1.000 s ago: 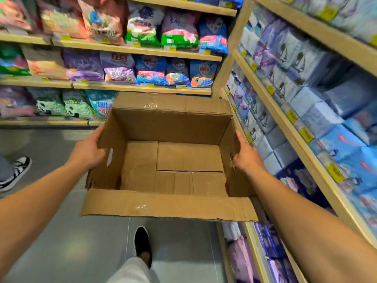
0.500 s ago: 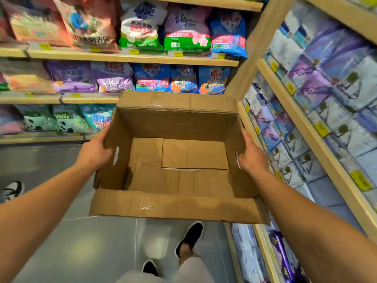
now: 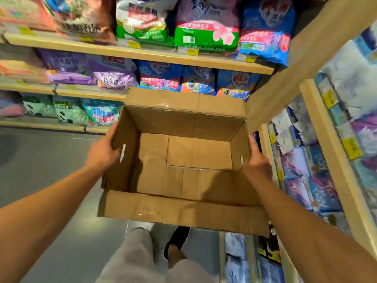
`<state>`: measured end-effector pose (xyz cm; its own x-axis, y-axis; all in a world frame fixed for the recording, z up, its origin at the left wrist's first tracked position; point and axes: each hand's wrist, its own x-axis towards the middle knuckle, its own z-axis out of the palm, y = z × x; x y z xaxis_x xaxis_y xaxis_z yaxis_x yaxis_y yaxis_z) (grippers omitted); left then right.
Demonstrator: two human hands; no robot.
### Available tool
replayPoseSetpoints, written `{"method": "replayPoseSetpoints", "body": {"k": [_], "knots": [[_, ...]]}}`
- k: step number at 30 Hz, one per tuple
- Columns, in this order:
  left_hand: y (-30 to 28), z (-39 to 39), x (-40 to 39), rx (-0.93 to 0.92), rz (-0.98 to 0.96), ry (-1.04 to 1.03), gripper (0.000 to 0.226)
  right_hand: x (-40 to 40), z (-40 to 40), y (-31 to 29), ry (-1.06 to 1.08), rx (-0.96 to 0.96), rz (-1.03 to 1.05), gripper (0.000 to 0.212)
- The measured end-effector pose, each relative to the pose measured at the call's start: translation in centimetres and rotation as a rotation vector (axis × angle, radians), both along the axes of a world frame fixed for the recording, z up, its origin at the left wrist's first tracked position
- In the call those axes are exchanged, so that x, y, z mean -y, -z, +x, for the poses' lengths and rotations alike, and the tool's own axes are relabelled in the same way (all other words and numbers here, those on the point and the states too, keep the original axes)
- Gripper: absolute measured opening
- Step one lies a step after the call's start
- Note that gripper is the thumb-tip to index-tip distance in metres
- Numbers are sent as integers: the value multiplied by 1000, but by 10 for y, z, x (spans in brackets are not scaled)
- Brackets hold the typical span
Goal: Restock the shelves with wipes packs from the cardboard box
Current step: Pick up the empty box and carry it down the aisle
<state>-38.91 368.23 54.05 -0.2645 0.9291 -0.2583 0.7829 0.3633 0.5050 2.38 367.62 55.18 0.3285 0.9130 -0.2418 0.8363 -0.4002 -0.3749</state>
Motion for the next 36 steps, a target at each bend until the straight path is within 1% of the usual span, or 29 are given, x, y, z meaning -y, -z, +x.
{"method": "replayPoseSetpoints", "body": {"k": [2,5,8,10,16,19,21,24,25,28,31,36], "knots": [[14,2,-19,3,-20,-3,80,-24,0,13,-19,-22,-15,83],[40,2,-50,3,-74,-21,81,-59,-2,42,-79,27,-46,82],[76,0,-77,-28,-122,-15,81,-84,-7,72,-75,43,-86,79],[104,-2,-94,-29,-168,-15,83,-98,-13,92,-83,36,-88,82],[206,1,-130,-83,-315,-32,82,-124,-24,200,25,-30,-189,96],[260,8,-133,-93,-393,-88,86,-131,-26,255,42,-36,-213,102],[296,16,-134,-99,-406,-118,86,-135,-24,288,62,-17,-232,100],[350,34,-137,-91,-396,-152,84,-140,-18,338,88,11,-255,92],[377,41,-139,-89,-394,-160,86,-141,-13,362,114,-1,-260,90],[426,48,-143,-68,-399,-176,87,-148,-8,407,128,-29,-252,92],[481,60,-154,-71,-389,-190,81,-160,3,468,110,-62,-239,96],[554,76,-189,-62,-311,-191,78,-194,10,543,124,-85,-240,89]]}}
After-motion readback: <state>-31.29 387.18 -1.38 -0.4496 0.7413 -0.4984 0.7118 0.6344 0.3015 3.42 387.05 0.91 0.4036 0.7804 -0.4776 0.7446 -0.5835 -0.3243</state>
